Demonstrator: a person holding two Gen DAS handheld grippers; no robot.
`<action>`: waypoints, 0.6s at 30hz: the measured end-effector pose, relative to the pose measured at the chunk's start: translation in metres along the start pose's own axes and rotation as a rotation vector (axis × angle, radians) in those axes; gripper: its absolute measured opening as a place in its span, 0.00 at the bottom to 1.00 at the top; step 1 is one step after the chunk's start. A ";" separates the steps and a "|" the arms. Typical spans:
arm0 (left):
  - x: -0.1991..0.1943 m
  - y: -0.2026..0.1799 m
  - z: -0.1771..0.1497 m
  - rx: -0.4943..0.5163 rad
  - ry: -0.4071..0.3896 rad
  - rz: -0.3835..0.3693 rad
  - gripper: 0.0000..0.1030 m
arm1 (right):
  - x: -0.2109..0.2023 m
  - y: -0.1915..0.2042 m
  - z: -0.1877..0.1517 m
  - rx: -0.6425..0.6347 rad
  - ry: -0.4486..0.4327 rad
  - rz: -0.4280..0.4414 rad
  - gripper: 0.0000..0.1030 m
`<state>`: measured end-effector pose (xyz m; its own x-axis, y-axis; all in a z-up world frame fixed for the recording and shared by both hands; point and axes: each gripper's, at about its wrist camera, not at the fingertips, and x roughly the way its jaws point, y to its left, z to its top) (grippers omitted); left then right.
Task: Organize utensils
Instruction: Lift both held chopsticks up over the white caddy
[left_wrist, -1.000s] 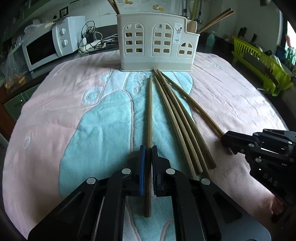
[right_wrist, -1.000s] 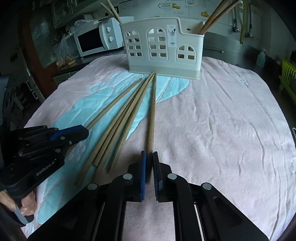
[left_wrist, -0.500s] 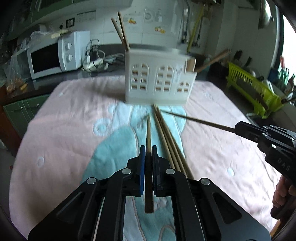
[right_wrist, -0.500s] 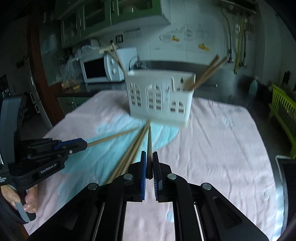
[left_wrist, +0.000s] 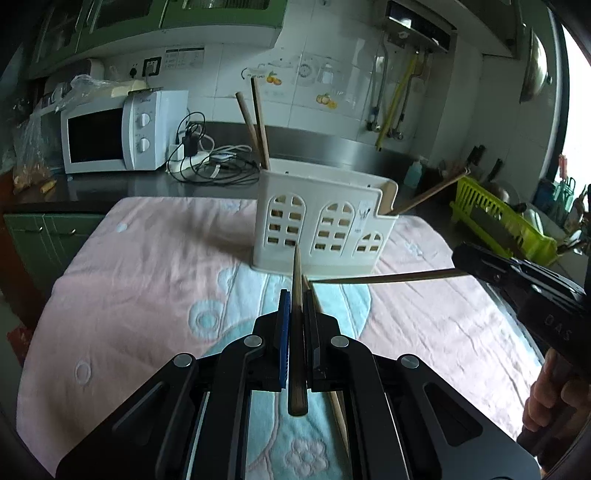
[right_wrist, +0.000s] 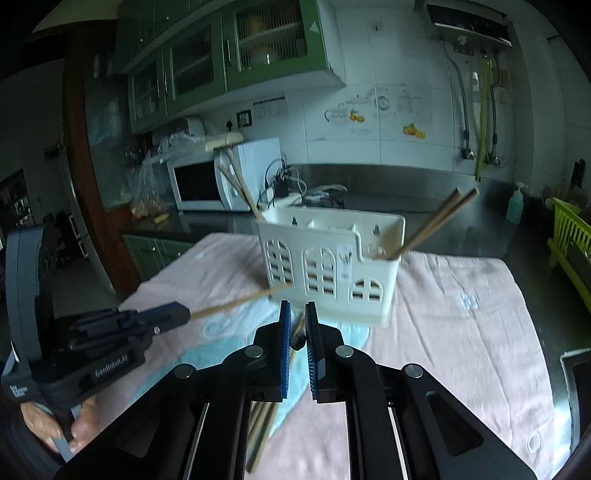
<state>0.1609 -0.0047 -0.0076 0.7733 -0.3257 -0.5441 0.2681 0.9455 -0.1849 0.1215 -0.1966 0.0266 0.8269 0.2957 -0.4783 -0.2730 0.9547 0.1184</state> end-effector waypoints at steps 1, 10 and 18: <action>0.001 0.001 0.002 -0.003 0.000 -0.001 0.05 | 0.002 0.000 0.004 0.001 -0.009 0.004 0.08; 0.006 0.010 0.023 -0.033 -0.020 -0.005 0.05 | 0.023 -0.009 0.023 0.037 -0.008 0.003 0.08; 0.010 0.010 0.031 -0.039 0.003 -0.013 0.05 | 0.035 -0.026 0.016 0.095 0.037 0.014 0.07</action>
<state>0.1895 0.0018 0.0108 0.7683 -0.3380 -0.5435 0.2553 0.9406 -0.2240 0.1655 -0.2103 0.0204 0.8040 0.3097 -0.5076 -0.2354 0.9497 0.2066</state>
